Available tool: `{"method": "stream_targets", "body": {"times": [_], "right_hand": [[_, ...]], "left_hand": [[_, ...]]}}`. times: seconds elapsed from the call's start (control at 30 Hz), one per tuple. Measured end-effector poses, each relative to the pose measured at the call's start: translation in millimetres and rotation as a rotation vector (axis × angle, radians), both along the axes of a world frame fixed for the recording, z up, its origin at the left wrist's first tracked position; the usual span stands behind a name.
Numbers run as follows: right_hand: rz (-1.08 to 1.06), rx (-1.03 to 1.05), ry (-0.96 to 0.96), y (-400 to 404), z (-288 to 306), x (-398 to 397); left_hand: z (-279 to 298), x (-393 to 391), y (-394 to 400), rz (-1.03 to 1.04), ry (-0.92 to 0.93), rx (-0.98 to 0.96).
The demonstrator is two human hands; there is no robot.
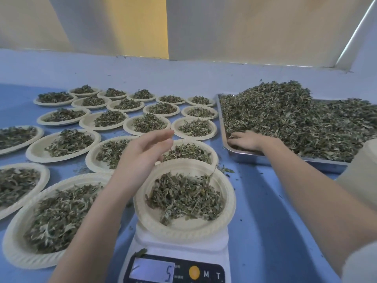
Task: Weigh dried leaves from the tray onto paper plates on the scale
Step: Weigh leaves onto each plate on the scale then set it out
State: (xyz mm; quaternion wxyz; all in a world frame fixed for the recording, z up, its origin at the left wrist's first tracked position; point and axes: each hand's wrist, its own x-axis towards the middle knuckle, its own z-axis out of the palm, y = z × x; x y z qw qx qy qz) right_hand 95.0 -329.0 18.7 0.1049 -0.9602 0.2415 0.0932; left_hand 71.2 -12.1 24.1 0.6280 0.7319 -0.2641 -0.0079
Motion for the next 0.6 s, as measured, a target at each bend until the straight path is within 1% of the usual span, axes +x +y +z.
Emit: {"method": "stream_targets", "body": {"times": [0.03, 0.1, 0.3, 0.4, 0.47, 0.6], "right_hand": [[0.002, 0.086, 0.038, -0.4, -3.7, 1.0], [0.069, 0.118, 0.060, 1.6, -2.3, 1.8], [0.155, -0.023, -0.077, 9.4, 7.5, -14.2], [0.142, 0.022, -0.088, 14.5, -0.9, -20.1], [0.126, 0.000, -0.089, 19.5, -4.2, -22.1], [0.163, -0.065, -0.165, 24.7, -7.9, -28.9]], "left_hand": [[-1.2, 0.4, 0.3, 0.002, 0.005, -0.005], [-3.5, 2.4, 1.1, 0.014, 0.023, -0.050], [-2.0, 5.6, 3.3, 0.031, 0.058, -0.150], [-2.0, 4.9, 4.6, 0.048, 0.057, -0.163], [-2.5, 4.2, 4.6, 0.067, 0.066, -0.168], [-3.0, 2.5, 4.5, 0.073, 0.074, -0.179]]}}
